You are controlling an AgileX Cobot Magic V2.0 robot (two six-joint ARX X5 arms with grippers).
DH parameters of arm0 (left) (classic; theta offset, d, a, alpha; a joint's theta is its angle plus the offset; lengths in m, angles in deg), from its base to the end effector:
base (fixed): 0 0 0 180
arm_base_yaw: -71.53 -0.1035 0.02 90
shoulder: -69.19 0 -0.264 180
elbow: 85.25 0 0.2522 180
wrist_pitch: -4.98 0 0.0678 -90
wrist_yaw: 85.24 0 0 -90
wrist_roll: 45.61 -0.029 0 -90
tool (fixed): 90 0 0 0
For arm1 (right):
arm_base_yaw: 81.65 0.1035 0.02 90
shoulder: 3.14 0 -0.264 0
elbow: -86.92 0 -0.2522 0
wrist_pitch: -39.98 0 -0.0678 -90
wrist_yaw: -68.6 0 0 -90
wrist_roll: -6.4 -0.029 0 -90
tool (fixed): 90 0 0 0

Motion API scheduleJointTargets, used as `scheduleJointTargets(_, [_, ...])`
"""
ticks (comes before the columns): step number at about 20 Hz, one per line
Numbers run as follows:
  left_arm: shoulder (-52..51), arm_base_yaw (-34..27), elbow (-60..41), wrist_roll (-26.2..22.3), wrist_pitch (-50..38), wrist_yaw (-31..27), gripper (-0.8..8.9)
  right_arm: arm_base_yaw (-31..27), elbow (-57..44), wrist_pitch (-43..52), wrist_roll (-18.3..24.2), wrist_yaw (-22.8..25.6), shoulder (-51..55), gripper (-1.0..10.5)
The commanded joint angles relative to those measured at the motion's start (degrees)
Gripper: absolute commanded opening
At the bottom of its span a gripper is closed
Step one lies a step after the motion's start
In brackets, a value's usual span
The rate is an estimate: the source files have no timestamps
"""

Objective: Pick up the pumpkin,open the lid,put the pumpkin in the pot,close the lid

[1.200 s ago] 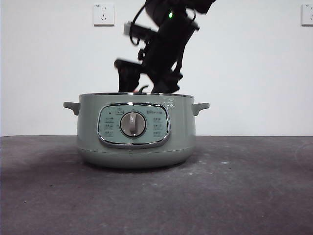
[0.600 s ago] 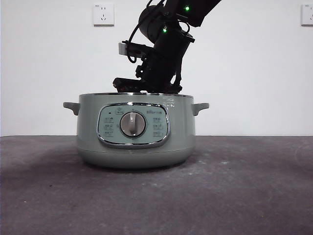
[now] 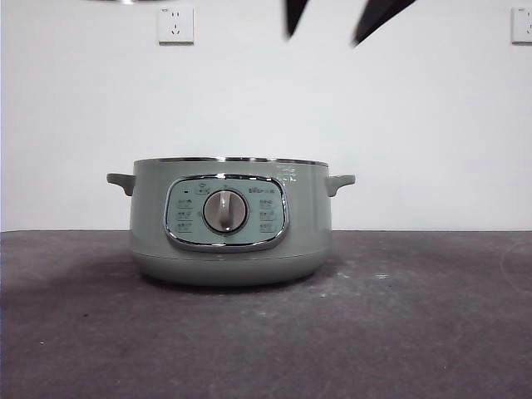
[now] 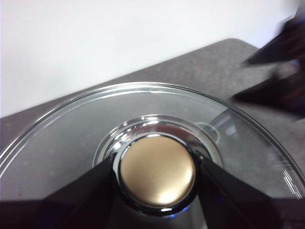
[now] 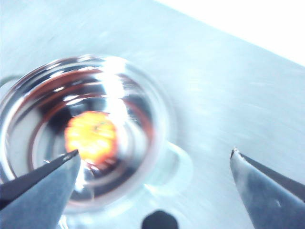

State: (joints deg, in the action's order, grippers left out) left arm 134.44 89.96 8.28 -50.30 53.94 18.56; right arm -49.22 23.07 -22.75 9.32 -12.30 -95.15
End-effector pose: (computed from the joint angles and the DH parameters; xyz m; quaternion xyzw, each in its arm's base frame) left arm 0.2078 -0.0765 0.4288 0.0459 0.1680 -0.2802 0.9440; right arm 0.2850 0.1757 0.4103 -0.1407 0.3040 0.1986 0.9211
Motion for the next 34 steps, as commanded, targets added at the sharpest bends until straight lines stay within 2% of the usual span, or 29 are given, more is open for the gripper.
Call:
scheduleJointTargets(1, [3.6,0.0,0.2,-0.5,-5.7,2.5,-0.09,-0.4,0.0,-4.0,-1.1,0.0,5.0,5.6])
scheduleJointTargets(8, [19.0,2.6,0.2,-1.5,-17.8,2.9,-0.09,-0.5,0.0,-12.5,-1.2,-0.1,17.7,5.6])
scheduleJointTargets(18, [31.4,4.9,0.2,-1.5,-28.3,2.7,-0.09,-0.5,0.0,-16.1,-1.6,-0.1,21.1,5.6])
scheduleJointTargets(22, [33.6,5.6,0.2,-1.6,-28.7,1.2,-0.09,-0.5,0.0,-16.1,-1.6,-0.1,21.1,5.6])
scheduleJointTargets(34, [35.6,6.1,0.2,-1.6,-26.1,1.2,-0.09,-0.5,0.0,-16.2,-1.6,-0.1,21.1,5.6])
